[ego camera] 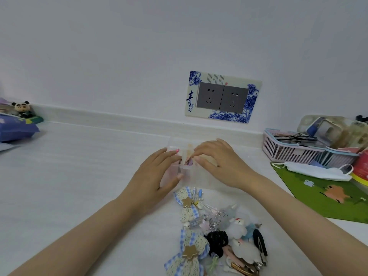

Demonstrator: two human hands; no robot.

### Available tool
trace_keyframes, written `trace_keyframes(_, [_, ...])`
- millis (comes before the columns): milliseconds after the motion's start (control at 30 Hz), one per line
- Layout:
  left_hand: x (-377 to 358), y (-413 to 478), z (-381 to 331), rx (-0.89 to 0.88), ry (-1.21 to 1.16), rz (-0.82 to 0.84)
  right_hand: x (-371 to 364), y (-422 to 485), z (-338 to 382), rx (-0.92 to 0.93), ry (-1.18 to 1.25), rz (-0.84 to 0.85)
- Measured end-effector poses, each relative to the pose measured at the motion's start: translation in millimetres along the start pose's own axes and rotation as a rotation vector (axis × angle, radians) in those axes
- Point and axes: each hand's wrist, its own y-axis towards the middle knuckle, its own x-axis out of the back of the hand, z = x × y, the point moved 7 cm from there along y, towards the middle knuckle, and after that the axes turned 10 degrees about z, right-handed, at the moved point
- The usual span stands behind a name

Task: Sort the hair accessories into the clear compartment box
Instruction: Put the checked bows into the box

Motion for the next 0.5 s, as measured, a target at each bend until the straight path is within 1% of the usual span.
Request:
trace_keyframes(33, [4, 0, -6, -0.036, -0.007, -0.007, 4, -12, 1, 0.017, 0.096, -0.042])
trace_keyframes(67, [7, 0, -12, -0.074, -0.014, 0.008, 5, -25, 1, 0.025, 0.201, -0.047])
trace_keyframes(100, [6, 0, -17, -0.093, -0.017, 0.062, 2, -38, 1, 0.018, 0.295, -0.02])
trace_keyframes(133, [2, 0, -20, -0.076, -0.016, 0.15, -3, -50, 1, -0.001, 0.369, 0.017])
trace_keyframes(200, [-13, -3, -17, 0.037, 0.018, 0.332, -11, -70, -2, -0.045, 0.426, 0.03])
trace_keyframes(267, [-27, -8, -10, 0.144, 0.037, 0.424, -10, -80, -4, -0.06, 0.401, -0.025])
trace_keyframes(300, [-31, -9, -8, 0.177, 0.004, 0.437, -10, -82, -3, -0.06, 0.395, -0.038])
trace_keyframes(367, [-35, -9, -4, 0.227, -0.147, 0.442, -12, -82, 0, -0.056, 0.399, -0.029])
trace_keyframes(433, [-36, -8, -1, 0.249, -0.289, 0.44, -16, -81, 2, -0.06, 0.395, -0.019])
trace_keyframes(500, [-33, -8, 1, 0.265, -0.368, 0.418, -20, -82, 2, -0.075, 0.419, -0.005])
